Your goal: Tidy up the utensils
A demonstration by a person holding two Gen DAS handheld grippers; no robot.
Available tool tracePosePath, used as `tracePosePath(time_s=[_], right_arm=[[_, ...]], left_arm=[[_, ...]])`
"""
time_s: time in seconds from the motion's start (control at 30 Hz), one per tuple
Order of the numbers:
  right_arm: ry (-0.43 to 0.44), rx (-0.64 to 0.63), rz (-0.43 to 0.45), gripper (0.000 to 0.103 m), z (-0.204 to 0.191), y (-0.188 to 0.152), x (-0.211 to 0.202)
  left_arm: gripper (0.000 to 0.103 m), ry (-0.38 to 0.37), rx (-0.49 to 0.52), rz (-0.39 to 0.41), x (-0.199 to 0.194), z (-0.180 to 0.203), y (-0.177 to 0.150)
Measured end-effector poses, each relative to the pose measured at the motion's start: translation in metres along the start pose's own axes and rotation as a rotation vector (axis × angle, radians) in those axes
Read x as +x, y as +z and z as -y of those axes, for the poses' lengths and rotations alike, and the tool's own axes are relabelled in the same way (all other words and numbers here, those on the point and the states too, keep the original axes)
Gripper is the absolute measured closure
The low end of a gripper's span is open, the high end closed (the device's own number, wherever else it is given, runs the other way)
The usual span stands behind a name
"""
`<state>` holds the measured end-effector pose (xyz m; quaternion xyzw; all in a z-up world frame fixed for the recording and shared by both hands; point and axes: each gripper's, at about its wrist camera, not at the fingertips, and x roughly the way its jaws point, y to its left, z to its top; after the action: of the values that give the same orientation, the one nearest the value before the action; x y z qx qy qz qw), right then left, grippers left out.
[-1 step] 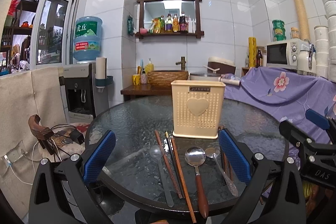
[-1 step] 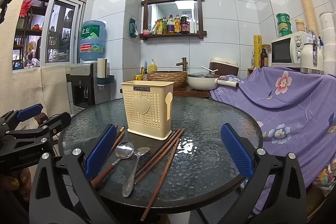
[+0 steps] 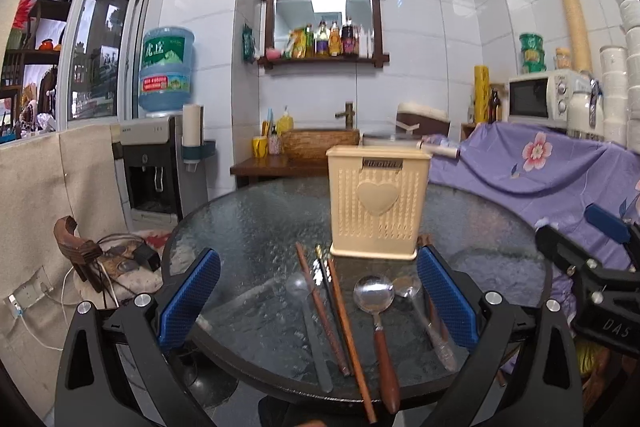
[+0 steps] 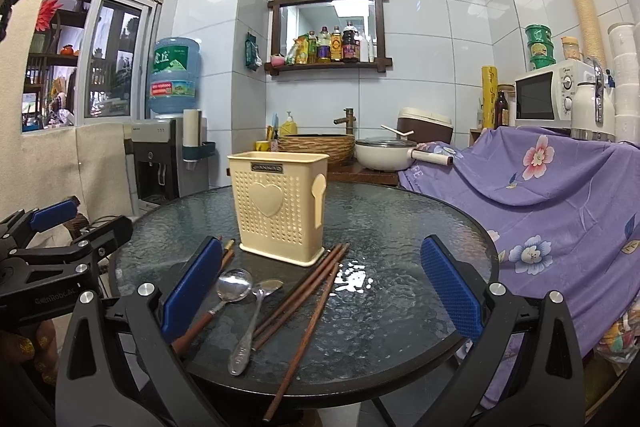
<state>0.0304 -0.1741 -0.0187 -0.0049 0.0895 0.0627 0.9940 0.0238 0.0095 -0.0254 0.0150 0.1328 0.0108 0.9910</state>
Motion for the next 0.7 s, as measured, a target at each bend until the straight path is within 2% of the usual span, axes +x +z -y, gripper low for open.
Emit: tracePosePath(time_s=[0.17, 0.23, 0.33, 0.43, 0.53, 0.7], right_arm=[[-0.010, 0.010, -0.153, 0.005, 0.013, -0.014, 0.043], [-0.022, 0.014, -0.248, 0.005, 0.023, -0.024, 0.060], [-0.031, 0.028, -0.326, 0.005, 0.033, -0.036, 0.079], [-0.008, 0.052, -0.377, 0.005, 0.038, -0.042, 0.097], [0.004, 0.068, -0.435, 0.006, 0.040, -0.040, 0.115], [0.013, 0.037, -0.524, 0.021, 0.035, -0.038, 0.144]], left_arm=[[0.006, 0.019, -0.042, -0.188, 0.040, -0.017, -0.016], [0.006, 0.017, -0.080, -0.242, 0.054, -0.027, -0.022], [0.006, 0.021, -0.103, -0.278, 0.068, -0.040, -0.027], [0.006, 0.044, -0.082, -0.304, 0.081, -0.048, -0.029], [0.011, 0.048, -0.068, -0.344, 0.095, -0.055, -0.030], [0.023, 0.030, -0.033, -0.431, 0.112, -0.057, -0.027]])
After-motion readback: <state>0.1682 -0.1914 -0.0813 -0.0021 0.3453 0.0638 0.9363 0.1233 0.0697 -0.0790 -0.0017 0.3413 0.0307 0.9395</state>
